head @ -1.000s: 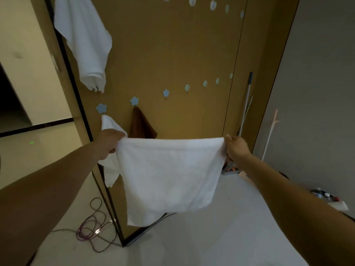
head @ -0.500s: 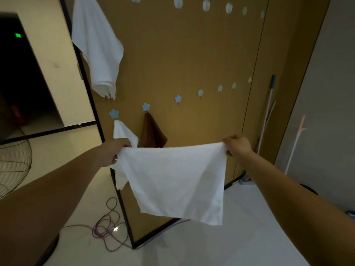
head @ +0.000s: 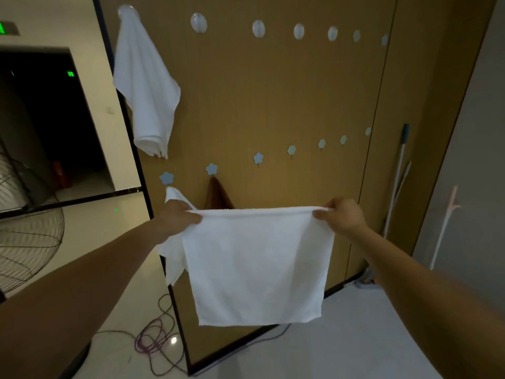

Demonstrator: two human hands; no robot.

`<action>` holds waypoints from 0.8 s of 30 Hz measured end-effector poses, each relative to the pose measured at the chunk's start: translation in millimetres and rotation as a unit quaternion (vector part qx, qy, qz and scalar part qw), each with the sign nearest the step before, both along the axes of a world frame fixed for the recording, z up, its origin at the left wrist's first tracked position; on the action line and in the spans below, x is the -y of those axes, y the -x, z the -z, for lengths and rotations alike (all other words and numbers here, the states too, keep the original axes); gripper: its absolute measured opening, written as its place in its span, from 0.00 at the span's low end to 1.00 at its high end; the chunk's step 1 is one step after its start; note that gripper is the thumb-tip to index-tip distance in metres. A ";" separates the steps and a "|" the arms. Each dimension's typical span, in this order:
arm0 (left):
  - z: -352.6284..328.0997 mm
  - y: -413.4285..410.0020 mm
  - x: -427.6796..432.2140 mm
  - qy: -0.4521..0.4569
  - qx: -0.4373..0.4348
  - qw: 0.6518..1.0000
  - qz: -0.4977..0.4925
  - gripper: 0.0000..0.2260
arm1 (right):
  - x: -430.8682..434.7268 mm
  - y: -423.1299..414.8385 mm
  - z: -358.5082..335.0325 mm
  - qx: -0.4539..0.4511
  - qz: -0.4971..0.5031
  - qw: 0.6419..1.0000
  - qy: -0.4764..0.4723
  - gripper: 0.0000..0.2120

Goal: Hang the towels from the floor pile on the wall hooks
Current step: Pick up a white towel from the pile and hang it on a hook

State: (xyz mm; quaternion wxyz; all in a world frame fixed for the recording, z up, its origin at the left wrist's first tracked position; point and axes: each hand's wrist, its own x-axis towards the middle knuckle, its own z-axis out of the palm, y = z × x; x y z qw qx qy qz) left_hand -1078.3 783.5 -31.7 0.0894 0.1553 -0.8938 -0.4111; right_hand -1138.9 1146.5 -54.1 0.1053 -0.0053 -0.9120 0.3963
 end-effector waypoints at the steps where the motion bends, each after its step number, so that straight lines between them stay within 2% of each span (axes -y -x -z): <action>1: -3.9 2.3 -4.8 0.023 -0.022 0.999 -0.005 0.10 | 0.0 3.8 -4.5 -0.019 0.006 1.000 -0.004 0.10; 4: -17.1 9.2 -22.2 0.027 -0.141 0.989 -0.035 0.07 | 4.6 15.3 -17.4 -0.103 0.010 0.994 0.030 0.06; 6: -25.9 14.3 -37.4 0.022 -0.218 0.975 -0.047 0.08 | 11.2 19.2 -28.4 -0.129 0.008 0.986 0.102 0.02; 8: -34.0 21.3 -50.9 -0.031 -0.252 0.965 -0.068 0.05 | 19.4 22.4 -40.2 -0.144 0.002 0.969 0.201 0.05; 10: -40.8 29.8 -59.4 -0.070 -0.291 0.950 -0.088 0.10 | 27.1 27.6 -50.5 -0.151 -0.016 0.952 0.267 0.07; 13: -51.2 40.4 -67.5 -0.059 -0.337 0.935 -0.090 0.14 | 36.5 39.4 -59.1 -0.135 -0.096 0.953 0.255 0.03; 14: -54.3 45.4 -69.2 -0.059 -0.355 0.930 -0.074 0.15 | 38.1 43.3 -61.1 -0.125 -0.138 0.953 0.240 0.06; 16: -61.8 56.6 -71.0 -0.070 -0.378 0.922 -0.051 0.16 | 39.7 52.1 -65.8 -0.112 -0.211 0.961 0.142 0.21; 17: -66.6 63.8 -69.8 -0.078 -0.377 0.922 -0.046 0.16 | 42.0 59.7 -68.9 -0.117 -0.231 0.963 0.071 0.26; 18: -70.8 70.4 -67.5 -0.078 -0.371 0.925 -0.037 0.14 | 45.4 68.7 -72.4 -0.125 -0.245 0.961 0.026 0.27; 19: -74.0 76.3 -63.9 -0.065 -0.360 0.931 -0.014 0.10 | 49.8 77.9 -76.9 -0.130 -0.252 0.959 0.024 0.22; 21: -80.0 89.9 -53.2 -0.023 -0.310 0.948 0.067 0.06 | 62.7 99.5 -88.4 -0.146 -0.244 0.954 0.096 0.06; 22: -83.4 97.4 -47.2 0.009 -0.267 0.958 0.107 0.09 | 69.1 110.8 -95.0 -0.173 -0.233 0.951 0.109 0.04; 24: -90.8 114.5 -36.1 0.124 -0.184 0.964 0.145 0.15 | 83.4 132.6 -106.7 -0.230 -0.216 0.947 0.062 0.07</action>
